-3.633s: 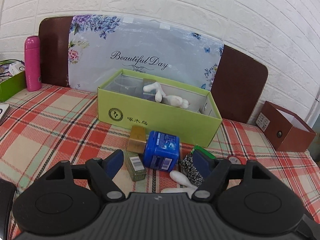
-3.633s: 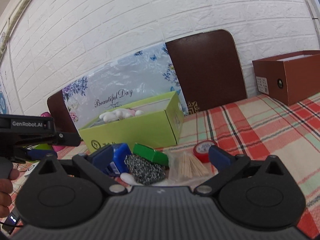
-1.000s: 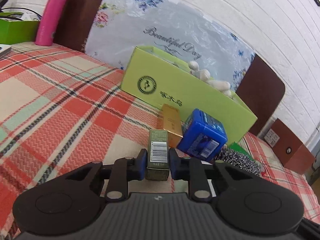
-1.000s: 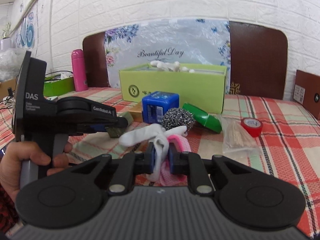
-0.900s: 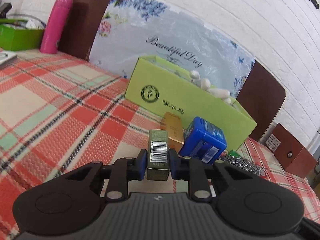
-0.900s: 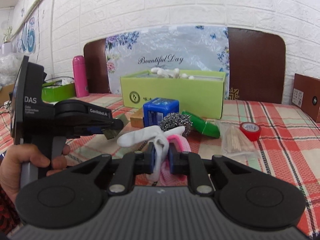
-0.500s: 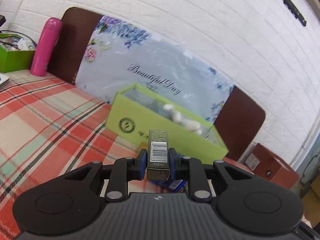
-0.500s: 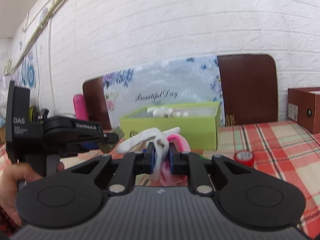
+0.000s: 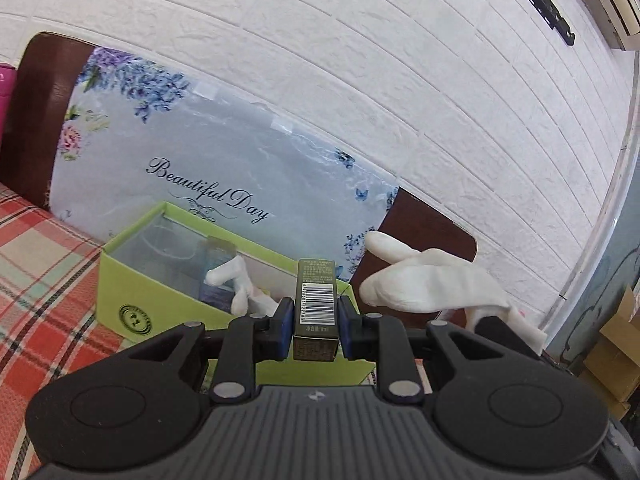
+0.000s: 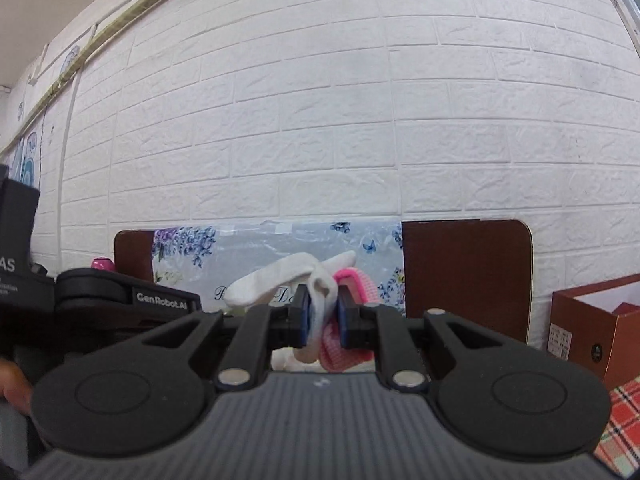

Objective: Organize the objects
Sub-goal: 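Lift the olive box and glove into the lime-green box and open both tools, then withdraw both tools from the lime-green box back to the pile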

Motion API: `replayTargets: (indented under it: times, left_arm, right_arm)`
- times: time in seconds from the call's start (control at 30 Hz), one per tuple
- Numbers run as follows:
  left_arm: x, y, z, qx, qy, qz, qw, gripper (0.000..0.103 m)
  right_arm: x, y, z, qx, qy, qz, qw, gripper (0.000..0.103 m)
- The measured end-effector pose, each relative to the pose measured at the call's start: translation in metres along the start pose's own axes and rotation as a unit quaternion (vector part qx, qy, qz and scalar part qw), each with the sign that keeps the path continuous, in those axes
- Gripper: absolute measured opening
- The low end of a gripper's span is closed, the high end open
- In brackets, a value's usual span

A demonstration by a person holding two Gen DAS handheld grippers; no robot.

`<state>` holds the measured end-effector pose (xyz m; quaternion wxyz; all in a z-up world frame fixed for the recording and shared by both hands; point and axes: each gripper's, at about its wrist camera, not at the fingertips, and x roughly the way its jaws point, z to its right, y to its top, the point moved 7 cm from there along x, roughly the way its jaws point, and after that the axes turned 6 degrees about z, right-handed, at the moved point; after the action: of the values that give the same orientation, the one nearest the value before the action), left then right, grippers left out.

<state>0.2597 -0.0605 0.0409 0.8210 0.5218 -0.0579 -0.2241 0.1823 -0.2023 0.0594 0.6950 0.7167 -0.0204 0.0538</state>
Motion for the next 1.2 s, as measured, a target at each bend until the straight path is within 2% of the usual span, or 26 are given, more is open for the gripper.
replayTargets:
  times: [0.2, 0.3, 0.37, 0.4, 0.43, 0.47, 0.5, 0.53, 0.57, 0.73, 0.93, 1.1, 1.2]
  left_arm:
    - [0.042, 0.02, 0.004, 0.01, 0.0, 0.011, 0.9999, 0.023]
    - [0.067, 0.022, 0.002, 0.006, -0.003, 0.005, 1.0, 0.023]
    - [0.087, 0.02, 0.001, 0.022, -0.002, 0.004, 0.9997, 0.024]
    - [0.095, 0.017, -0.001, 0.031, 0.003, 0.007, 0.9995, 0.027]
    - [0.1, 0.015, -0.005, 0.036, 0.017, 0.005, 0.9992, 0.05]
    - [0.102, 0.012, -0.009, 0.035, 0.029, 0.005, 0.9989, 0.075]
    - [0.101, 0.011, -0.012, 0.034, 0.032, 0.013, 0.9988, 0.079]
    - [0.099, 0.009, -0.014, 0.036, 0.03, 0.025, 0.9986, 0.079]
    - [0.098, 0.008, -0.016, 0.042, 0.031, 0.026, 0.9983, 0.079]
    - [0.1, 0.0, -0.022, 0.039, 0.047, 0.008, 0.9981, 0.08]
    - [0.083, -0.005, -0.019, 0.049, 0.061, -0.003, 0.9969, 0.08]
    - [0.065, -0.011, -0.016, 0.049, 0.107, -0.053, 0.9916, 0.08]
    - [0.05, -0.018, -0.014, 0.046, 0.117, -0.072, 0.9895, 0.08]
  right_arm:
    - [0.058, -0.025, 0.021, 0.021, -0.014, -0.027, 0.999, 0.014]
    - [0.087, -0.042, 0.026, 0.018, -0.01, -0.049, 0.999, 0.014]
    - [0.111, -0.057, 0.027, 0.005, 0.0, -0.072, 0.997, 0.018]
    - [0.12, -0.066, 0.027, -0.005, 0.006, -0.093, 0.996, 0.033]
    - [0.125, -0.073, 0.028, -0.008, 0.004, -0.1, 0.995, 0.059]
    - [0.124, -0.077, 0.03, -0.007, -0.002, -0.091, 0.996, 0.07]
    - [0.12, -0.08, 0.031, -0.007, -0.005, -0.076, 0.997, 0.082]
    - [0.118, -0.083, 0.032, -0.011, -0.005, -0.068, 0.998, 0.09]
    - [0.116, -0.086, 0.032, -0.019, -0.008, -0.066, 0.998, 0.092]
    - [0.115, -0.094, 0.032, -0.023, -0.007, -0.076, 0.997, 0.103]
    - [0.1, -0.082, 0.038, -0.003, -0.016, -0.078, 0.997, 0.103]
    - [0.075, -0.078, 0.041, 0.02, -0.024, -0.091, 0.995, 0.103]
    - [0.053, -0.079, 0.043, 0.036, -0.028, -0.103, 0.994, 0.103]
